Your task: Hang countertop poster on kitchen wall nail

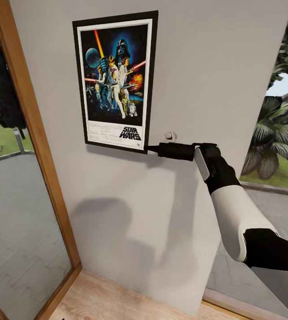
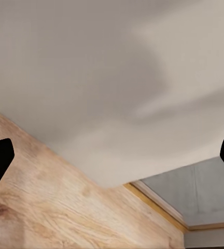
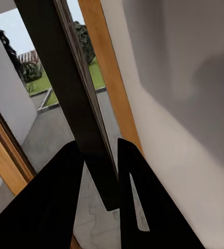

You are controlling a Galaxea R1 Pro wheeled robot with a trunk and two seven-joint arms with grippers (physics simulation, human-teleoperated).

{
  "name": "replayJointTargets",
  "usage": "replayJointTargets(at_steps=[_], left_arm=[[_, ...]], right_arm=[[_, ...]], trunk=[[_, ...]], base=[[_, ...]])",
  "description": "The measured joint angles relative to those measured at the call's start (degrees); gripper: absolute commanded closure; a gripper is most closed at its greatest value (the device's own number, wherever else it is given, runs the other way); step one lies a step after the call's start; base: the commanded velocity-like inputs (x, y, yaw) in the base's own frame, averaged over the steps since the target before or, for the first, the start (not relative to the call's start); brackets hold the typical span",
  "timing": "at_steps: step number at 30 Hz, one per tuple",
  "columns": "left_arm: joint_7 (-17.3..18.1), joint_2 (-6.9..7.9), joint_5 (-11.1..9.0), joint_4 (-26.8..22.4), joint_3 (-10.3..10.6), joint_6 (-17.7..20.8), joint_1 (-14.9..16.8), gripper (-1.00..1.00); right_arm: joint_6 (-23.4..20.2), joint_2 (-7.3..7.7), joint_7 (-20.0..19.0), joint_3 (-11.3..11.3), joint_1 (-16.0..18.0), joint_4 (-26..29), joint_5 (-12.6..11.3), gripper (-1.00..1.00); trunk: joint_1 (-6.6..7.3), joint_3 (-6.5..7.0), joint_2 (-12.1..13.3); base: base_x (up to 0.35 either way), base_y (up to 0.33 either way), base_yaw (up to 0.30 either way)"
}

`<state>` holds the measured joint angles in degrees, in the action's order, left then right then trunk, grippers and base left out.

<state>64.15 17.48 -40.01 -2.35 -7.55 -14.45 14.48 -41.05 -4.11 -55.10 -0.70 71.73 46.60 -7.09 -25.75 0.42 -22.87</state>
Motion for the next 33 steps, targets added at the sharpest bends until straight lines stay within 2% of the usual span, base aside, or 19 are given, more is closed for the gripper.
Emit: replayJointTargets(at_steps=[13, 33], left_arm=[[0.0, 0.43, 0.0, 0.0, 0.0, 0.0, 0.0, -1.00], [0.1, 0.80, 0.0, 0.0, 0.0, 0.1, 0.0, -1.00]], right_arm=[[0.0, 0.02, 0.0, 0.0, 0.0, 0.0, 0.0, 1.00], [0.0, 0.03, 0.0, -0.1, 0.0, 0.0, -0.1, 1.00]], trunk=[[0.00, 0.00, 0.0], [-0.01, 0.00, 0.0]], base=[[0.095, 0.000, 0.000], [0.007, 0.000, 0.000]])
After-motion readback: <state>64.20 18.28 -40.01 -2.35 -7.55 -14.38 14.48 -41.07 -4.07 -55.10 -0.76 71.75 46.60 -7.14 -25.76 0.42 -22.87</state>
